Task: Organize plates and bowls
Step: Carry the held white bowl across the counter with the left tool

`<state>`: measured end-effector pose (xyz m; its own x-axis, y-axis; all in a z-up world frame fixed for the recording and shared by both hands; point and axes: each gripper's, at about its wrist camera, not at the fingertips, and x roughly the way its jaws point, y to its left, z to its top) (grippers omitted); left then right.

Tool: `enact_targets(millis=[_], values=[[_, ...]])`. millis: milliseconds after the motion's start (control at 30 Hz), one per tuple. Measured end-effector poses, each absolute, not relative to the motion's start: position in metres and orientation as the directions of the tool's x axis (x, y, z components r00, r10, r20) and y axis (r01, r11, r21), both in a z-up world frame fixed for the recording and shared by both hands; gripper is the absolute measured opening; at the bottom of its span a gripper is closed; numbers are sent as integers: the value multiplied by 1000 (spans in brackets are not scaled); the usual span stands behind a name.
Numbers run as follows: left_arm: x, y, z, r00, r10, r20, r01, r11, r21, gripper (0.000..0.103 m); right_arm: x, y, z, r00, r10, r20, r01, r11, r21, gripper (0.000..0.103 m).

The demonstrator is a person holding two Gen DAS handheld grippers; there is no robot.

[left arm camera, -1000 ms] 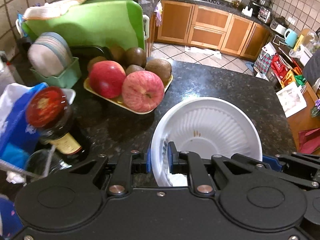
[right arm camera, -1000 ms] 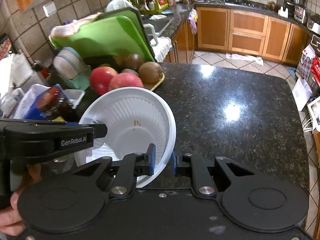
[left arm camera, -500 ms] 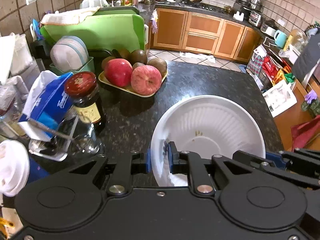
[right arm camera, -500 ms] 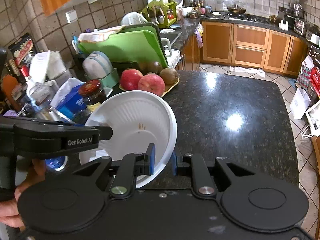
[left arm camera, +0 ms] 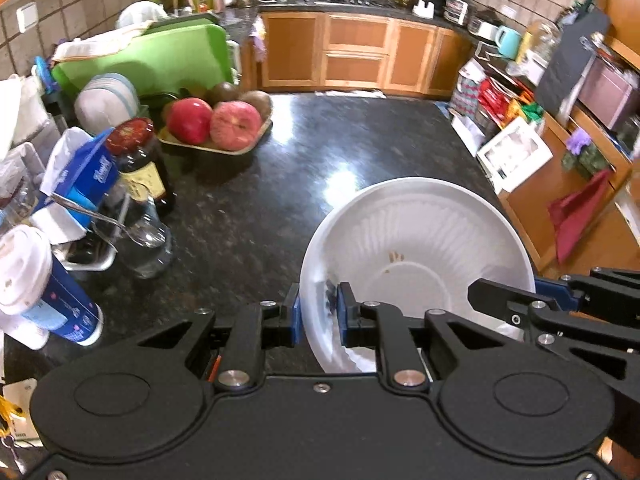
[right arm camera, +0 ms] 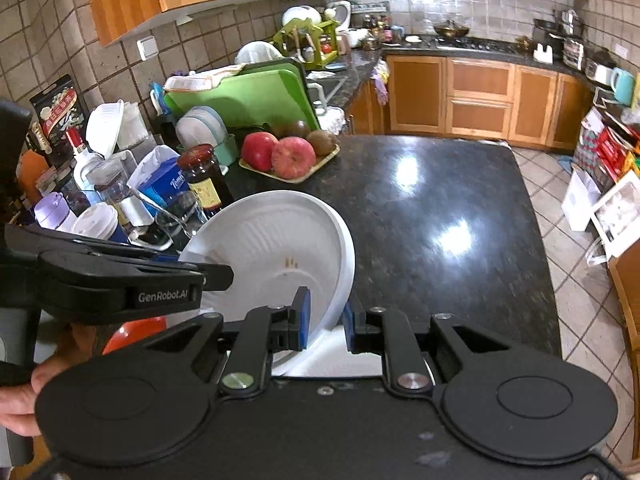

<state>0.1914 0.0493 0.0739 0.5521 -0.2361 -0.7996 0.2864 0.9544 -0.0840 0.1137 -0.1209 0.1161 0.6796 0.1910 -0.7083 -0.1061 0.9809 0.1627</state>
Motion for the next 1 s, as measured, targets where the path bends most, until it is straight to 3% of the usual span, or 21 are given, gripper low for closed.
enact_targets(millis=[300,1000], values=[[181,20,48,488,-258,-834,351,933,-83,23,85,-150,91,647,157,-746,-41,984,171,19],[175,-10,13,419,-220,-881,387,921,-46,24,108,-174,45,540,192,-819,-33,978,208,20]])
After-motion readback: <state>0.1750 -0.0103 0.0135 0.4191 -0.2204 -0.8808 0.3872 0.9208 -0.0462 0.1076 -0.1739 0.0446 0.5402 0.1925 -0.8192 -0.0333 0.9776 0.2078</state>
